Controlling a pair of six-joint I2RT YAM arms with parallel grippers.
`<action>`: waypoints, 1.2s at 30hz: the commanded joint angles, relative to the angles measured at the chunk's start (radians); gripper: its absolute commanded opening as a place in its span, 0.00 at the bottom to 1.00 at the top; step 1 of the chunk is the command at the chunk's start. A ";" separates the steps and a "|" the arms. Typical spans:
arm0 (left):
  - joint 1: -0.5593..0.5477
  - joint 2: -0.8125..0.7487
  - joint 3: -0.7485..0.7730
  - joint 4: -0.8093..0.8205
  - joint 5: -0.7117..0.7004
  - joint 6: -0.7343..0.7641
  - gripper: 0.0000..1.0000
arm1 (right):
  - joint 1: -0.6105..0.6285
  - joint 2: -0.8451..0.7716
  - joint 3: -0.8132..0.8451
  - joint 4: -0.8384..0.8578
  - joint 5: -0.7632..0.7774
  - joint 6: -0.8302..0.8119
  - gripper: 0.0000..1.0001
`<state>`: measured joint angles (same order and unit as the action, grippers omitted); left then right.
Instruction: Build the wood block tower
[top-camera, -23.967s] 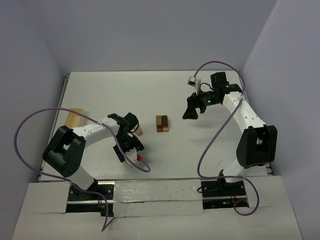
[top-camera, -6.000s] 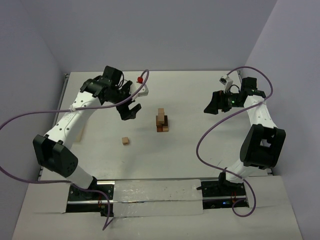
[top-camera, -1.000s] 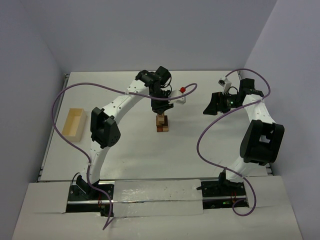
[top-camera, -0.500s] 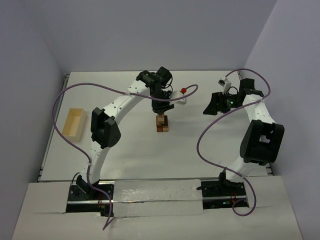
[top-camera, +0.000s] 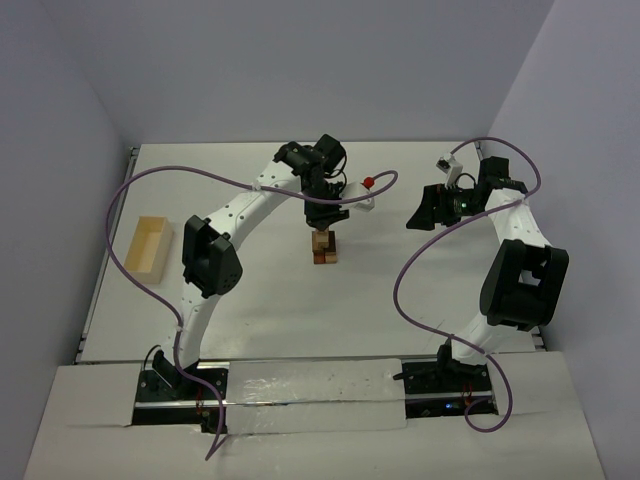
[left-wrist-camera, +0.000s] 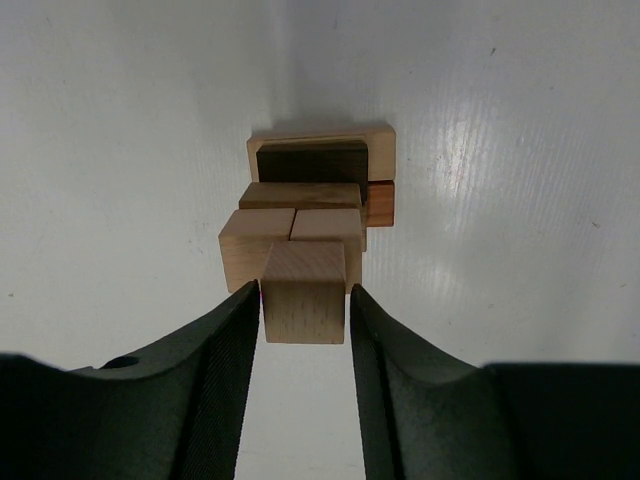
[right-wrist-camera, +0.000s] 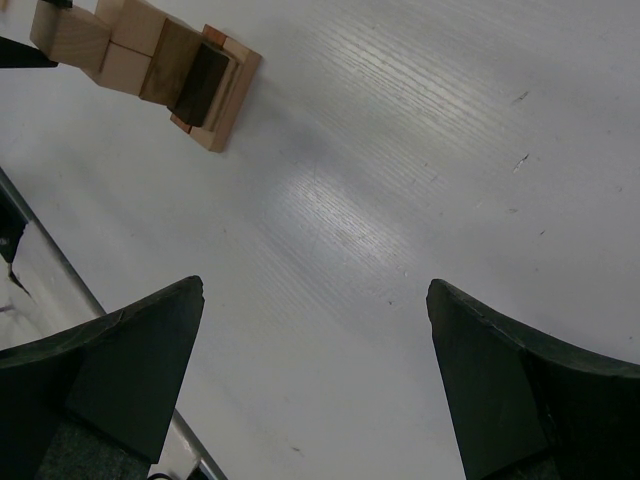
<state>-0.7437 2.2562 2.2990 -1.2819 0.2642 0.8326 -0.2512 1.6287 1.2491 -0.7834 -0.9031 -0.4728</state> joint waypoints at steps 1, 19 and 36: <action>-0.007 0.002 0.025 0.019 0.003 0.013 0.49 | 0.004 0.011 0.033 -0.013 -0.020 -0.013 1.00; -0.005 -0.201 -0.033 0.099 -0.002 -0.021 0.99 | 0.012 0.006 0.033 -0.010 -0.014 -0.004 1.00; 0.509 -0.748 -0.709 0.549 0.176 -0.630 0.99 | 0.211 -0.041 0.150 0.030 0.128 0.097 1.00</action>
<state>-0.3315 1.5253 1.6999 -0.7761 0.3405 0.3869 -0.0799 1.6329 1.3343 -0.7830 -0.8180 -0.4213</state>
